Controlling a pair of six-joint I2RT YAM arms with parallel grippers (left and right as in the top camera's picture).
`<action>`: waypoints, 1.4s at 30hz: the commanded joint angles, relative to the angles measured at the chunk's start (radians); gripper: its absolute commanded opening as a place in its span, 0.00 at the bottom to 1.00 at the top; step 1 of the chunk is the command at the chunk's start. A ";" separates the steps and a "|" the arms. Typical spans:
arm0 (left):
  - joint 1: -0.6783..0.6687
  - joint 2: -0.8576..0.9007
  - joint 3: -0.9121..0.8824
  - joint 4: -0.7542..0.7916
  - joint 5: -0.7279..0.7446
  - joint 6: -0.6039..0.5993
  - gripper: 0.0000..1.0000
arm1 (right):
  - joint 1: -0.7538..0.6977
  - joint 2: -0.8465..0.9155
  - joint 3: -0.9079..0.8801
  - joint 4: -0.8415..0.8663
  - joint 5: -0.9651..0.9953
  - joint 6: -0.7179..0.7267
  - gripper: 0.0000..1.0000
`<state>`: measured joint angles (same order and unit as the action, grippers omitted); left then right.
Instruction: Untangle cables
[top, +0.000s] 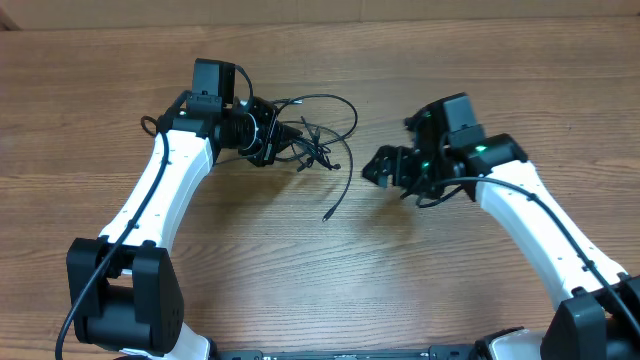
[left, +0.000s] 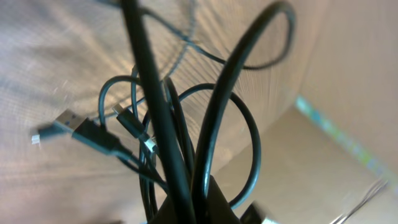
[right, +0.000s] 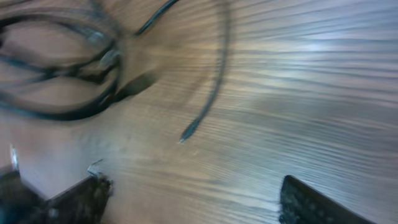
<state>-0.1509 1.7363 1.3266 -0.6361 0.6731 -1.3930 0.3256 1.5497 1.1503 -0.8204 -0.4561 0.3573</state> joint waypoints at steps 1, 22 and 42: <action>-0.007 -0.017 0.011 -0.047 -0.034 -0.282 0.04 | 0.071 0.001 0.010 0.038 -0.061 -0.052 0.81; -0.006 -0.017 0.011 -0.341 -0.138 -0.663 0.04 | 0.257 0.027 -0.040 0.173 0.171 0.171 0.78; -0.006 -0.017 0.011 -0.385 -0.018 -0.626 0.04 | 0.354 0.043 -0.232 0.535 0.096 0.204 0.55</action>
<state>-0.1509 1.7363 1.3266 -1.0142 0.5976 -2.0388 0.6811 1.5822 0.9348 -0.3172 -0.3420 0.5468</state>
